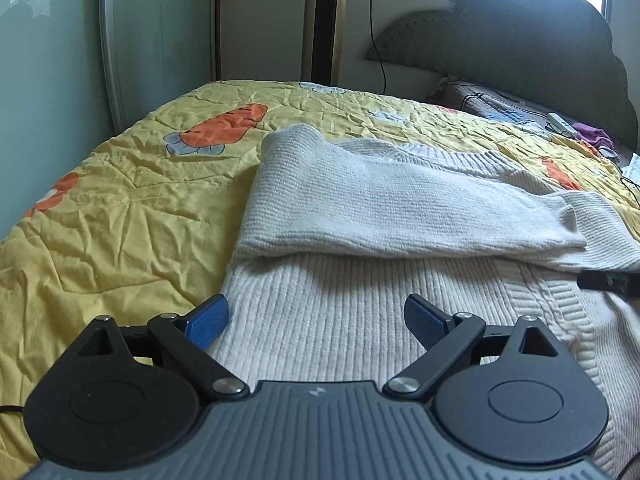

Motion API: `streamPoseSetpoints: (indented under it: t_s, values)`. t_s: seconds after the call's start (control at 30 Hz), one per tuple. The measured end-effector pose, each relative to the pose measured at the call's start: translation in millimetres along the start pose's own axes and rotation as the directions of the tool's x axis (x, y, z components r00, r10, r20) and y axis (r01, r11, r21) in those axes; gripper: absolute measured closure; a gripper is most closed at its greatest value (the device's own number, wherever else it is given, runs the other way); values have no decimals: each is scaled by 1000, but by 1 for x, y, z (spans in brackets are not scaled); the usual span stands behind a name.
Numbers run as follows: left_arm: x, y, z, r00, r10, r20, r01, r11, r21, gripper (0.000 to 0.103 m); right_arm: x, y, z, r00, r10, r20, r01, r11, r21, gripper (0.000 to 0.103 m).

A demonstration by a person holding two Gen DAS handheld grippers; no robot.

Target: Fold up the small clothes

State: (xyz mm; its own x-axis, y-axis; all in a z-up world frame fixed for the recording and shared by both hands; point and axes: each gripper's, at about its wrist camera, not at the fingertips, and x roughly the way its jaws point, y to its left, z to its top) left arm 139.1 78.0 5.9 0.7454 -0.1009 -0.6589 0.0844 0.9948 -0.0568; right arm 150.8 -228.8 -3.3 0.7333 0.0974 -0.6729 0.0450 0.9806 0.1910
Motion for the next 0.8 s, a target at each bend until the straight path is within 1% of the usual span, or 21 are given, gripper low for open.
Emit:
streamPoseSetpoints:
  t_s: [0.1, 0.17, 0.23, 0.37, 0.63, 0.67, 0.7, 0.77, 0.8]
  values:
    - [-4, -2, -6, 1000, -1, 2, 1, 1000, 5, 7, -14, 5, -15, 1000, 2, -15, -2, 999, -33, 20]
    - [-7, -4, -10, 1000, 2, 4, -2, 1000, 12, 7, -22, 8, -24, 1000, -7, -20, 5, 998, -57, 14]
    - [-10, -6, -13, 1000, 3, 7, -3, 1000, 17, 7, -31, 12, -32, 1000, -14, -20, 13, 997, -75, 12]
    - [-17, -11, -20, 1000, 3, 9, -3, 1000, 27, 7, -45, 14, -47, 1000, -1, -30, -1, 997, -78, 8]
    - [-30, -21, -34, 1000, 1, 16, -2, 999, 42, 7, -68, 14, -71, 1000, 15, -27, -17, 998, -54, 6]
    - [-32, -23, -36, 1000, 1, 20, -2, 999, 44, 7, -71, 14, -73, 999, 28, -29, -30, 998, -46, 5]
    - [-33, -24, -38, 1000, 3, 23, -4, 999, 48, 7, -73, 11, -74, 997, 62, -35, -63, 998, -24, 5]
    - [-37, -27, -42, 1000, 9, 26, -11, 998, 61, 7, -78, 2, -79, 988, 149, -36, -147, 988, 57, 5]
    - [-39, -28, -44, 1000, 10, 29, -12, 998, 66, 7, -80, -2, -81, 987, 160, -32, -157, 984, 87, 5]
